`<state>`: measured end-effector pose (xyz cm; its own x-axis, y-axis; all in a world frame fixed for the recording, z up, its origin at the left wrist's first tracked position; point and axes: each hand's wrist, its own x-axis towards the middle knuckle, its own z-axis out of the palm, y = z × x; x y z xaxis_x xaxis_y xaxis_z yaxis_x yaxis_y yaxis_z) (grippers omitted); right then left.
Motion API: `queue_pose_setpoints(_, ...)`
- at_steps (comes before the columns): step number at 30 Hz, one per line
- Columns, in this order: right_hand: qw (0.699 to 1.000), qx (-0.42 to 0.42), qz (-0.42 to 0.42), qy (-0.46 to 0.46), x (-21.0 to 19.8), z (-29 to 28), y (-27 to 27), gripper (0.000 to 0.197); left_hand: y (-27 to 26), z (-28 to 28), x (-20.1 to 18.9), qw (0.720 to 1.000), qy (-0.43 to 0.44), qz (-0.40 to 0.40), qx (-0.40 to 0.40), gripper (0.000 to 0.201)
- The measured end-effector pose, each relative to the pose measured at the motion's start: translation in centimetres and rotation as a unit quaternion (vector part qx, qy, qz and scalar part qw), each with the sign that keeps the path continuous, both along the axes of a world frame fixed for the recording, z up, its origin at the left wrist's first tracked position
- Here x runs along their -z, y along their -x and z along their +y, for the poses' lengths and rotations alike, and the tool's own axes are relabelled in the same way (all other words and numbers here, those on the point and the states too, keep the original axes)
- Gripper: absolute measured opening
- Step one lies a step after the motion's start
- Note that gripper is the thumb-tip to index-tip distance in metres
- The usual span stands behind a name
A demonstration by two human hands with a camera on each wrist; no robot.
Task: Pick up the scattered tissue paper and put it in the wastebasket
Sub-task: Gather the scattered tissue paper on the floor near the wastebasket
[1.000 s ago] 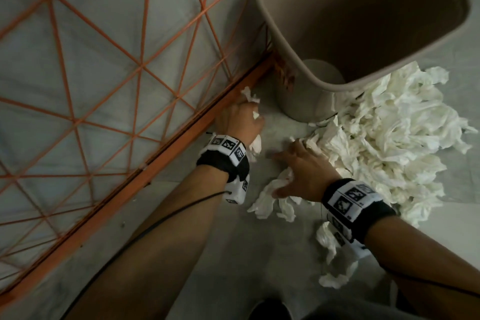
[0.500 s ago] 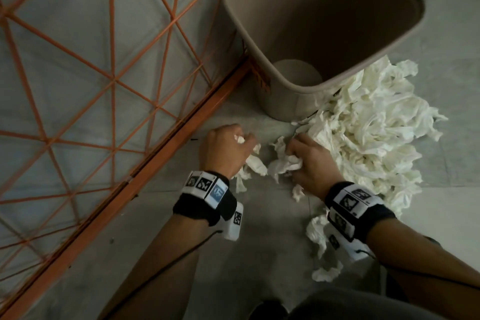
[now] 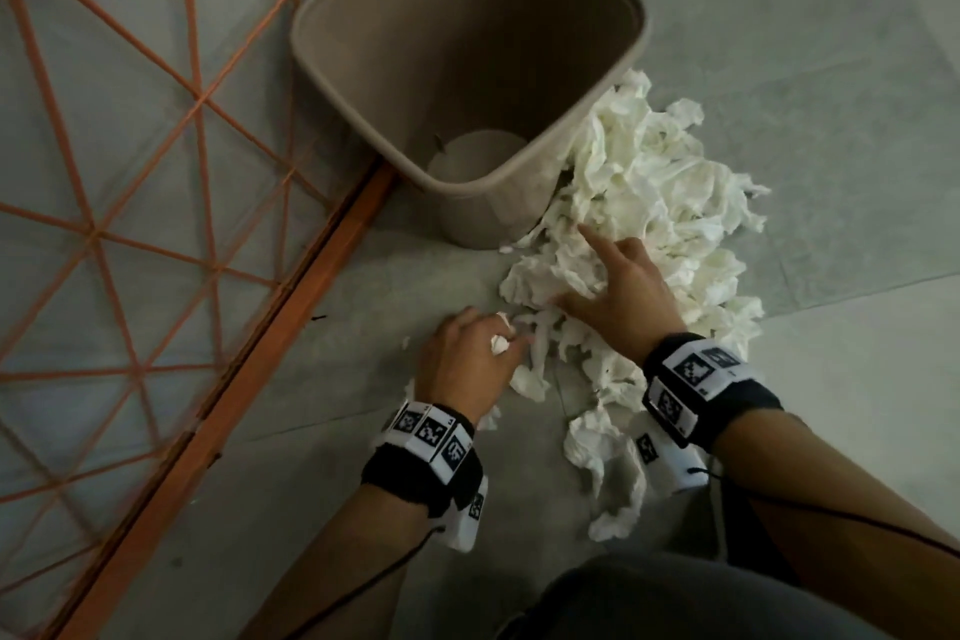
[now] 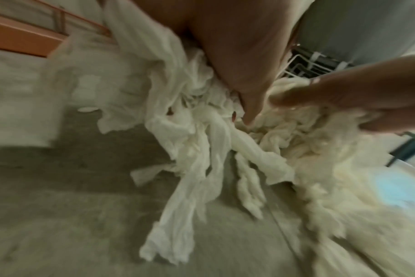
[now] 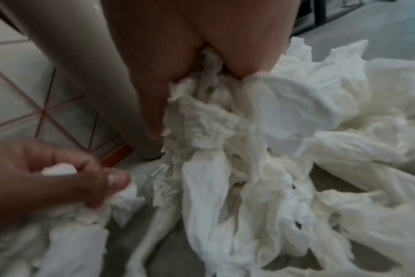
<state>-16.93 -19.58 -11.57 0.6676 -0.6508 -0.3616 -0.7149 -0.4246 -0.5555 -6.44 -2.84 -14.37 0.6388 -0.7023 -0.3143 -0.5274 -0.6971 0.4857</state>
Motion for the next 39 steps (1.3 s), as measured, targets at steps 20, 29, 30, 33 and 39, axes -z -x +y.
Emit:
queue_pose_setpoints(20, 0.918, 0.267, -0.29, -0.04, -7.1, -3.8, 5.5, 0.014, 1.5, -1.9, -5.4, 0.991, 0.131, 0.016, 0.016, 0.022)
queue_pose_setpoints(29, 0.917, 0.272, -0.237, -0.17, -7.3, -4.9, 4.8, 0.033, 1.3, -4.2, -2.6, 0.989, -0.061, -0.092, 0.101, 0.042)
queue_pose_setpoints(30, 0.918, 0.273, -0.236, -0.164, -7.1, -4.8, 4.9, 0.025, 1.3, -4.4, -1.7, 0.986, -0.069, -0.087, 0.123, 0.041)
queue_pose_setpoints(33, 0.909, 0.282, -0.259, -0.162, -6.8, -4.2, 5.5, 0.026, 1.3, -4.7, -0.2, 0.98, -0.068, -0.088, 0.167, 0.036)
queue_pose_setpoints(39, 0.902, 0.297, -0.278, -0.148, -6.0, -3.7, 6.6, 0.024, 1.8, -3.7, -2.3, 0.989, 0.021, -0.026, 0.142, 0.033)
